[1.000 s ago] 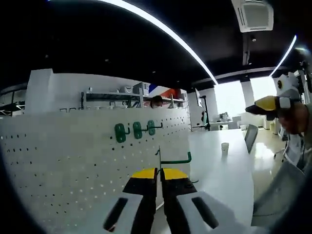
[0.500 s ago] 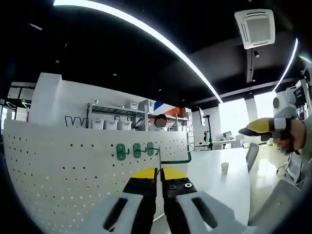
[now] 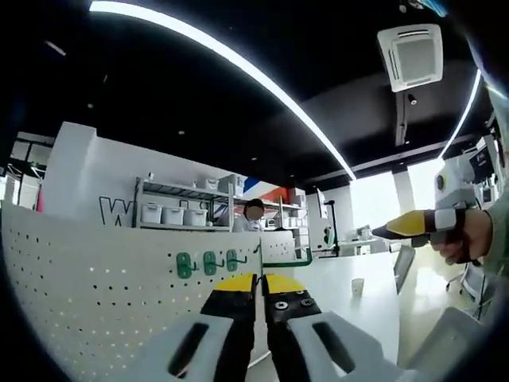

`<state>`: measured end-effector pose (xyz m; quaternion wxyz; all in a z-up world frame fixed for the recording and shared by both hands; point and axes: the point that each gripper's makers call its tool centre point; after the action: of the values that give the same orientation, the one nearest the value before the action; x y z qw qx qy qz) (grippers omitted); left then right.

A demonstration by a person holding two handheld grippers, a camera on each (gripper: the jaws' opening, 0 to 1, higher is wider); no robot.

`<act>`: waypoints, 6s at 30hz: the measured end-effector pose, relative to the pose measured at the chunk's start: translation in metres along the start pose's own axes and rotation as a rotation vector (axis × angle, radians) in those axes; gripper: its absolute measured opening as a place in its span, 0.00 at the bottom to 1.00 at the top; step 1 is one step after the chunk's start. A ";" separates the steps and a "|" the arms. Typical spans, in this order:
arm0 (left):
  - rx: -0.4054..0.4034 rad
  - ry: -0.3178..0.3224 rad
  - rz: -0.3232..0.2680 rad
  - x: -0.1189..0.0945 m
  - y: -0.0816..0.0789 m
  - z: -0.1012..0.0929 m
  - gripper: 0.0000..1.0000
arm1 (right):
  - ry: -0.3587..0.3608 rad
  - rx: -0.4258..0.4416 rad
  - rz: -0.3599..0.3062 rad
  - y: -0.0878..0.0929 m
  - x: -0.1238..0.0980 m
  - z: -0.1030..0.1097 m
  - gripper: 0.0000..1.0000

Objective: Insert the hook assembly into the mounting plate slot until the hook locks in place.

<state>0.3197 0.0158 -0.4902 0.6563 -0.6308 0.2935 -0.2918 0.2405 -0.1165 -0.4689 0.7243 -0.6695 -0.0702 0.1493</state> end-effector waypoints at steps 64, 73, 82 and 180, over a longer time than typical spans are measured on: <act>0.034 0.144 -0.030 -0.012 -0.007 -0.064 0.04 | -0.241 0.000 0.051 0.002 0.034 0.076 0.24; 0.033 0.155 -0.030 -0.013 -0.007 -0.069 0.04 | -0.259 0.000 0.055 0.003 0.034 0.080 0.18; 0.035 0.161 -0.040 -0.015 -0.011 -0.073 0.04 | -0.283 0.007 0.063 0.004 0.034 0.087 0.12; 0.035 -0.008 0.002 -0.041 0.003 -0.045 0.50 | -0.230 0.002 0.059 0.004 0.028 0.068 0.01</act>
<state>0.2585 0.0170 -0.4938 0.6687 -0.6202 0.2862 -0.2937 0.2460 -0.0432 -0.4697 0.7073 -0.6492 -0.1329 0.2464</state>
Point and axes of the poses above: the point that each gripper's makers call its tool centre point, and the gripper's own axes: x roughly forward along the fingers, z roughly to its left, y roughly out of its underside, and after that the axes turned 15 degrees about z, right-handed
